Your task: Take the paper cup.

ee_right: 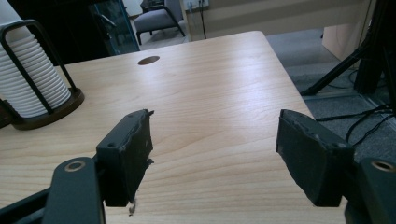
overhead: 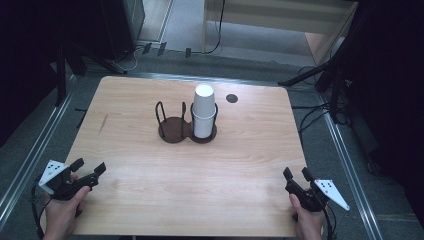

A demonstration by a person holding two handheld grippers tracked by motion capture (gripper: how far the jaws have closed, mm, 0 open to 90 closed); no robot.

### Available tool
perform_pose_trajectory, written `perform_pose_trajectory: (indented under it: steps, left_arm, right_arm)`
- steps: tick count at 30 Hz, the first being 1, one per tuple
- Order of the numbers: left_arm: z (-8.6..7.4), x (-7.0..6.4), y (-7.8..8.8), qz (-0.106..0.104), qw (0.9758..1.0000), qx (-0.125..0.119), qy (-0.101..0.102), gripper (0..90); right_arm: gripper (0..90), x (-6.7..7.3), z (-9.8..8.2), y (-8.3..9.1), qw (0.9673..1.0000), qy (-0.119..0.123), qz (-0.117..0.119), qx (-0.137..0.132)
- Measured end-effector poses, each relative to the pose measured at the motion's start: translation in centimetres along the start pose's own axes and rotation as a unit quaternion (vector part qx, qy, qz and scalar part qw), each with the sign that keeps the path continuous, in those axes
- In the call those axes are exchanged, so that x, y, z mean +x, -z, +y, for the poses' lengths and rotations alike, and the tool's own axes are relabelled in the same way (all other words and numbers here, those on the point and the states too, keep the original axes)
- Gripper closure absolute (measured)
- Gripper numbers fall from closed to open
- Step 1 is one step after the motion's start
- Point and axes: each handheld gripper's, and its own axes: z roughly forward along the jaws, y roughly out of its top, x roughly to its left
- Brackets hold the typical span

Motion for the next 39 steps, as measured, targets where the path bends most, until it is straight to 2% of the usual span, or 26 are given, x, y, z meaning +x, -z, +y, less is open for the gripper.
perform_pose_trajectory:
  steps: [3,7,12,16,18,25,28,35,39]
  left_arm:
    - [0.0,-0.1,0.1,0.009,0.9999,-0.011,-0.006,15.4]
    - [0.1,0.0,0.2,0.004,0.9999,-0.016,0.002,15.5]
    - [0.0,0.1,0.2,-0.003,0.9999,-0.014,0.000,15.5]
    - [0.0,0.6,0.5,-0.009,0.9994,-0.023,0.025,15.4]
    - [0.0,0.7,0.6,-0.013,0.9993,-0.024,0.027,15.4]
    - [0.0,0.3,0.4,-0.012,0.9998,-0.015,0.009,15.3]
    - [0.0,0.3,0.4,-0.013,0.9998,-0.015,0.009,15.0]
    - [0.0,0.3,0.3,-0.013,0.9998,-0.014,0.007,15.0]
    - [0.0,0.2,0.2,-0.012,0.9999,-0.012,0.004,14.9]
  right_arm:
    - [27.6,0.4,0.2,0.0,1.0000,0.006,-0.004,0.006]
    - [26.6,1.3,0.7,-0.3,0.9995,0.027,-0.012,0.014]
    - [17.3,3.0,2.1,-0.8,0.9987,0.043,-0.002,0.029]
    - [9.7,4.7,3.0,-1.1,0.9979,0.052,0.008,0.036]
    - [8.1,5.3,3.4,-1.4,0.9977,0.052,0.016,0.040]
    - [6.9,7.7,4.7,-2.4,0.9967,0.061,0.033,0.043]
    - [6.9,8.7,5.1,-3.0,0.9957,0.070,0.040,0.046]
    - [7.0,10.3,6.1,-4.0,0.9941,0.084,0.051,0.046]
    - [7.4,11.0,6.7,-4.3,0.9938,0.085,0.056,0.044]
